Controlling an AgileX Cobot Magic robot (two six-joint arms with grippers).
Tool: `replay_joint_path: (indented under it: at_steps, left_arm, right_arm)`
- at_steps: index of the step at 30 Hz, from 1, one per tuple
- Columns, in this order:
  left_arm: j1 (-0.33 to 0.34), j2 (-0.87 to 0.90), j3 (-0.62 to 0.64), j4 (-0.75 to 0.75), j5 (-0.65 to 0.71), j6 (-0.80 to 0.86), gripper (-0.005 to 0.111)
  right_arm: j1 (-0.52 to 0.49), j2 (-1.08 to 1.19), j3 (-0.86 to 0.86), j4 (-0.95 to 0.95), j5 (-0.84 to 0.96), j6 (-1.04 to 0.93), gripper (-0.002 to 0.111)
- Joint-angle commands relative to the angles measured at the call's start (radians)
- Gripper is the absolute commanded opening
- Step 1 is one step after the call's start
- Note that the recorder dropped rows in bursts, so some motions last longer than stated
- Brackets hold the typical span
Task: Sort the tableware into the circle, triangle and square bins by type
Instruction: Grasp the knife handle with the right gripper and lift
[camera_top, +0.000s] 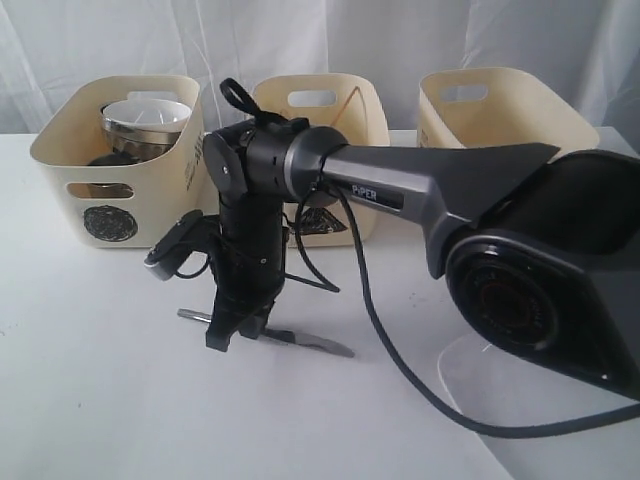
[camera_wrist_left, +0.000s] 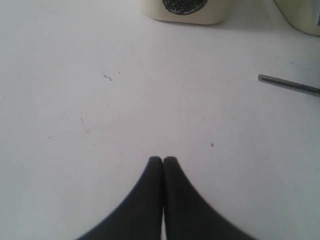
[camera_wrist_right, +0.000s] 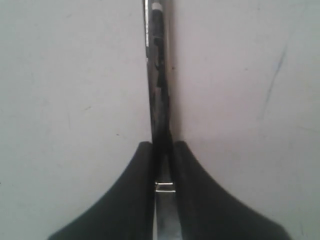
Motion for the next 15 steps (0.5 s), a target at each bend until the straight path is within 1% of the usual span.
replay_joint_path:
  at_steps: [1, 10, 15]
  left_arm:
    - [0.001, -0.005, 0.007, -0.010, 0.040, -0.005, 0.000]
    - [0.001, -0.005, 0.007, -0.010, 0.040, -0.005, 0.000]
    - [0.001, -0.005, 0.007, -0.010, 0.040, -0.005, 0.000]
  right_arm:
    - [-0.008, -0.054, 0.003, 0.009, -0.050, 0.015, 0.000]
    - [-0.008, -0.147, 0.003, 0.016, -0.053, 0.041, 0.000]
    - [-0.023, -0.274, 0.002, -0.014, -0.127, 0.041, 0.000]
